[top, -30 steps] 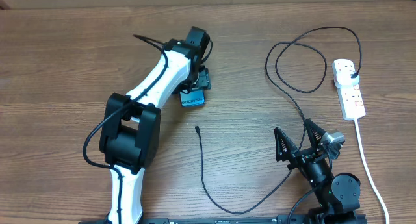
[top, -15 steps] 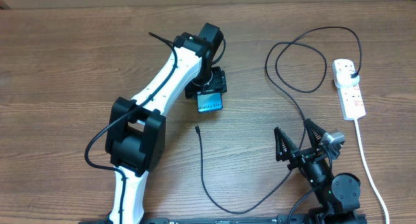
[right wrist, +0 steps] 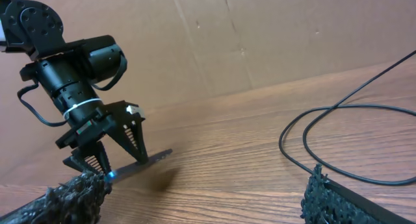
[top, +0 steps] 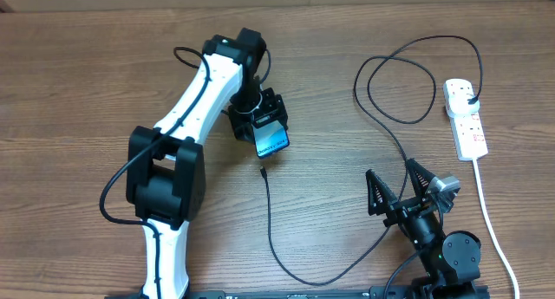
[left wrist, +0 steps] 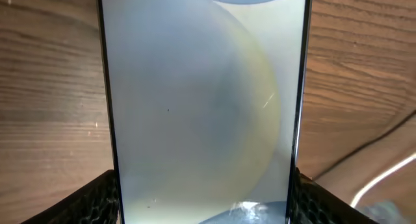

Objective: Plug charger to phone and switch on socket
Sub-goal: 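Lift the phone upright with the left gripper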

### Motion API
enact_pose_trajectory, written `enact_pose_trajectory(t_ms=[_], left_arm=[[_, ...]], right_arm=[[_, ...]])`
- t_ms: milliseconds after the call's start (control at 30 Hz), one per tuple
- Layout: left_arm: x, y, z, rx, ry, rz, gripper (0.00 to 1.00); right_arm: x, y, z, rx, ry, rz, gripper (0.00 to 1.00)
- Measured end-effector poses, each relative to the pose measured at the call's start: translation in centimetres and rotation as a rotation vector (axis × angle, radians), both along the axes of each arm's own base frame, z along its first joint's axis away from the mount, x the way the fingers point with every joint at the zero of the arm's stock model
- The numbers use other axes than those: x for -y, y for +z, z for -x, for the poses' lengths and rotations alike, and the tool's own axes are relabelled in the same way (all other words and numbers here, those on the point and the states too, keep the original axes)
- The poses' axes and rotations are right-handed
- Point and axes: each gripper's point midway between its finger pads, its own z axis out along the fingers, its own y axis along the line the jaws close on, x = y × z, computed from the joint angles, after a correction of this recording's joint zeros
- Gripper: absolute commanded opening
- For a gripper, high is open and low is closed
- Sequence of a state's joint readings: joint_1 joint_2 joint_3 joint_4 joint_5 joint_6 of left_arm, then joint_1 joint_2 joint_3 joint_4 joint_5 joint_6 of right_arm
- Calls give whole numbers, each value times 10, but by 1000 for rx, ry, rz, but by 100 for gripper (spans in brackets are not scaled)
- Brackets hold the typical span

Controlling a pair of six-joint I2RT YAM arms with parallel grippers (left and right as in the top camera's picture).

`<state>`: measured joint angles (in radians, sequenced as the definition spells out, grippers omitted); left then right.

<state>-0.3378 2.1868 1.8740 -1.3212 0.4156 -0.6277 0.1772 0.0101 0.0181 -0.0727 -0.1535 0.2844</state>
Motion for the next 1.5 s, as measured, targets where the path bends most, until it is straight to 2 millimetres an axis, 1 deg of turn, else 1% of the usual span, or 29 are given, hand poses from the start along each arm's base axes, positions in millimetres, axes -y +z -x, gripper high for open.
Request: enact_pose_trajectory(t_ms=[167,400,700,1000,1033,1133,1233,1400,1467,1500], left_arm=[[-9,6,4,-62,50,49,4],[-23,11,11,-133,98,65,4],[-23,12,11,-139,102,70,4],[-22,11,8,-123,101,75,4],[-21,11,7,-118,101,77,4],[-20,10,0,-92,103,85,4],[-15,9,-9,-53,113,95,4],[2,9,-20,7,104,114,4],[8,9,-21,15,103,117,4],[12,9,-22,25,100,121,4]], right_arm=[[0,0,0,0,0,0,100],[0,0,0,0,0,0,100],[0,0,0,0,0,0,100],[-1,0,0,-4,8,-11,100],[-2,0,1,-9,15,-27,100],[-13,1,5,-54,80,-145,100],[-35,3,18,-170,226,-361,100],[-62,3,40,-345,415,-560,100],[-69,3,47,-408,462,-621,100],[-73,3,52,-473,494,-688,100]])
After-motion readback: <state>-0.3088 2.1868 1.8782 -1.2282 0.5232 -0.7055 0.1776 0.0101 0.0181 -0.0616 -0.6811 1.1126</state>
